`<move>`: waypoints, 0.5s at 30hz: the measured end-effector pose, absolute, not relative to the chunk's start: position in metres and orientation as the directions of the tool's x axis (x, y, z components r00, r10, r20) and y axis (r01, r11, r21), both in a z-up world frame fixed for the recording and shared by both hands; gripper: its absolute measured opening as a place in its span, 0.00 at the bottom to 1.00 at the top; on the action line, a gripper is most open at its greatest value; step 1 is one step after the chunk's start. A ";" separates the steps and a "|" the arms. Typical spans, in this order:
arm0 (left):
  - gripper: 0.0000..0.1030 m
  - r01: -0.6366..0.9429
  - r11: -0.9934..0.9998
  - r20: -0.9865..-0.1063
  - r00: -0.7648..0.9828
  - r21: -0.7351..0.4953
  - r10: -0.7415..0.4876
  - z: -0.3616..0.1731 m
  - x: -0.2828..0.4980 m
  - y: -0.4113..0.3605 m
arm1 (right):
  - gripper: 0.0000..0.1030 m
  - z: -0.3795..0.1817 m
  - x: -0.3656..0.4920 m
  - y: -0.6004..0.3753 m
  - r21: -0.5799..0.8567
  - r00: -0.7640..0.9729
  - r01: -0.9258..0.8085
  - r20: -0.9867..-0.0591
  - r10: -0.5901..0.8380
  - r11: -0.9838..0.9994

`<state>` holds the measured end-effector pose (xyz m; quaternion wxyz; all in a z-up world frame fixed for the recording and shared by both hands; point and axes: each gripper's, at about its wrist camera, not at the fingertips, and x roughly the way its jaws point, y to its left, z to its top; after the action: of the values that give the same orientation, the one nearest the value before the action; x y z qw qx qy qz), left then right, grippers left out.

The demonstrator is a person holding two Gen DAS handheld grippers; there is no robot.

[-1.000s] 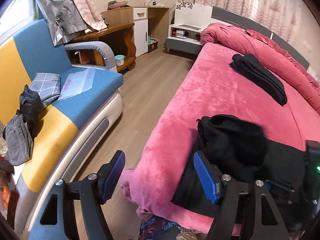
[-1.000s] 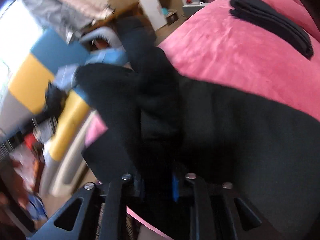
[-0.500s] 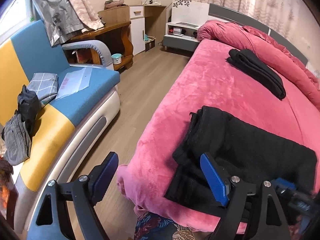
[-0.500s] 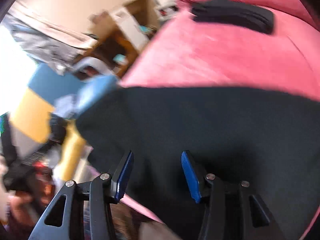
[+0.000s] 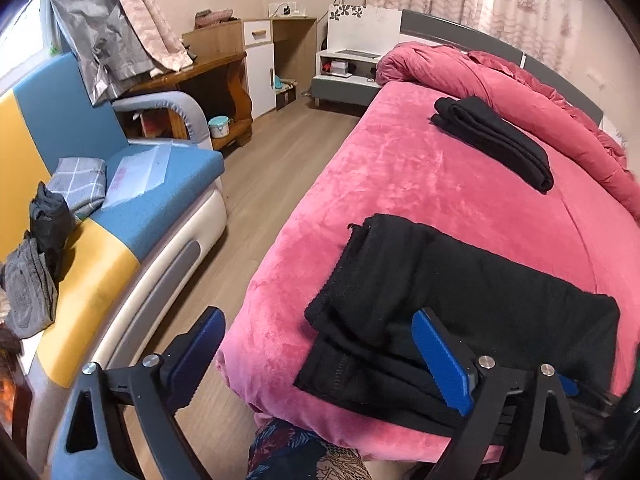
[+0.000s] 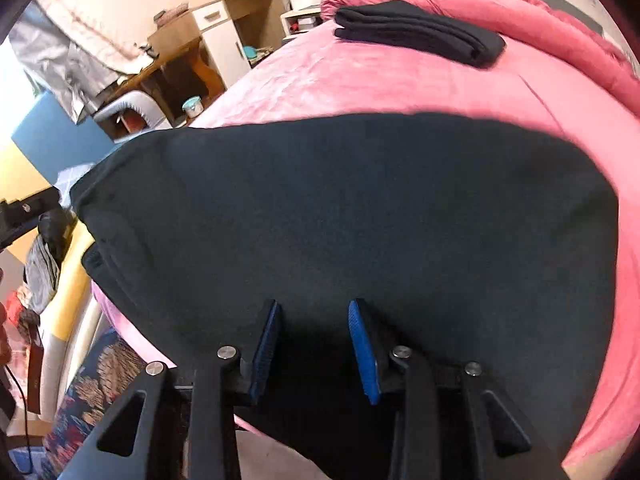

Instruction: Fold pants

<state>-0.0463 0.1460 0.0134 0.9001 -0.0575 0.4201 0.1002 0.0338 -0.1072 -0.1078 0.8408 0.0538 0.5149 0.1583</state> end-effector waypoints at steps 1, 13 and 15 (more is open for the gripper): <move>0.93 -0.228 0.974 -0.760 0.634 -0.011 0.140 0.015 -0.048 0.142 | 0.31 -0.103 0.033 -0.110 0.285 0.421 -0.181 -0.842 0.336 0.941; 1.00 -0.157 0.987 -0.753 0.653 -0.030 0.081 0.015 -0.069 0.092 | 0.44 -0.027 -0.030 -0.095 0.037 0.637 -0.007 -0.770 0.033 0.999; 1.00 -0.160 0.987 -0.750 0.651 0.011 0.114 0.013 -0.075 0.083 | 0.44 -0.030 -0.033 -0.108 0.048 0.617 0.020 -0.787 0.025 0.999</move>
<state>-0.0752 0.0829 0.0135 0.9082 -0.0283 0.4107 0.0755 -0.0332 -0.1079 -0.0301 0.8988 0.0258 0.4377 0.0013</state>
